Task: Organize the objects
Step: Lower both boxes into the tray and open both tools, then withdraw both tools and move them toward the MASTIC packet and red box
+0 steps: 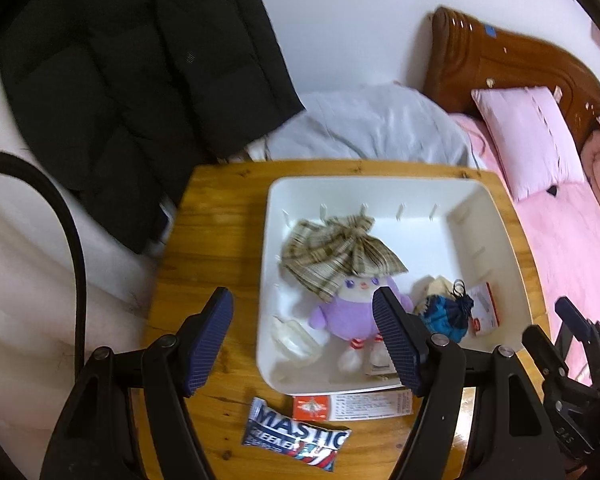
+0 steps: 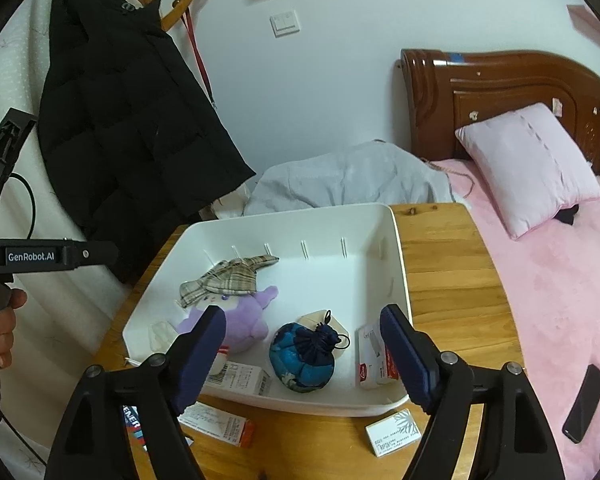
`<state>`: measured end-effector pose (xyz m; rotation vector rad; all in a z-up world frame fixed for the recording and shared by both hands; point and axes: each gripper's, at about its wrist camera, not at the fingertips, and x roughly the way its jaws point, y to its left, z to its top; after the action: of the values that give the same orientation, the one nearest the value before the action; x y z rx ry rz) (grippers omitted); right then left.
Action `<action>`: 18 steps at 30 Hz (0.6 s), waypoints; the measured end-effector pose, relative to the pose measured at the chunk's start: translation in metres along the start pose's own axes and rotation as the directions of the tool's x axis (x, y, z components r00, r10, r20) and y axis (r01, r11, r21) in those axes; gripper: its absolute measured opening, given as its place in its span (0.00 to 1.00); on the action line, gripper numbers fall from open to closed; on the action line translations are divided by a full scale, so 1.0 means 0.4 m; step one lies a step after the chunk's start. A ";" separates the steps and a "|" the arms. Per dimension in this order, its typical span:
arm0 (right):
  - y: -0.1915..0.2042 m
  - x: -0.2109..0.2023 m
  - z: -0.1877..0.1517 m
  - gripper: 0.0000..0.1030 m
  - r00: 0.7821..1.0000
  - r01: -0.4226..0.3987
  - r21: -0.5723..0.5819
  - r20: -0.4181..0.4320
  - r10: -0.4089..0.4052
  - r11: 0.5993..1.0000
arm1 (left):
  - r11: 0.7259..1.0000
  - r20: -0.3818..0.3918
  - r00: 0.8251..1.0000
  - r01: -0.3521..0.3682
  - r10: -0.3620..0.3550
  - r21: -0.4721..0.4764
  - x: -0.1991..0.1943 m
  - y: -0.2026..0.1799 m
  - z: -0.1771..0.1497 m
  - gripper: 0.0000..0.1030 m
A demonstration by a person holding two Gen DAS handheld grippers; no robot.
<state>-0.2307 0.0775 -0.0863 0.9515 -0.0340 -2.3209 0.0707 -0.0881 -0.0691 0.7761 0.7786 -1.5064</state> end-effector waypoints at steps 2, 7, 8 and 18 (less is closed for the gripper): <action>0.016 -0.022 0.000 0.78 1.000 0.010 -0.012 0.011 -0.009 1.000 | 1.000 0.023 1.000 -0.003 0.003 -0.011 -0.018 0.017 -0.005 0.73; 0.056 -0.076 -0.003 0.78 0.999 0.024 -0.047 0.041 -0.022 0.999 | 0.999 0.076 0.997 -0.008 0.011 -0.045 -0.067 0.071 -0.036 0.73; 0.069 -0.090 -0.005 0.78 0.999 0.028 -0.059 0.046 -0.026 0.998 | 0.999 0.081 0.997 -0.008 0.013 -0.052 -0.073 0.080 -0.043 0.73; 0.170 -0.186 -0.037 0.78 0.996 0.029 -0.124 0.087 -0.018 0.992 | 0.985 0.084 0.996 0.017 -0.003 -0.169 -0.127 0.204 -0.125 0.73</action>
<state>-0.1440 0.0671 -0.0341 0.7936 0.0873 -2.3543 0.1573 -0.0237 -0.0575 0.5789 0.8371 -1.4509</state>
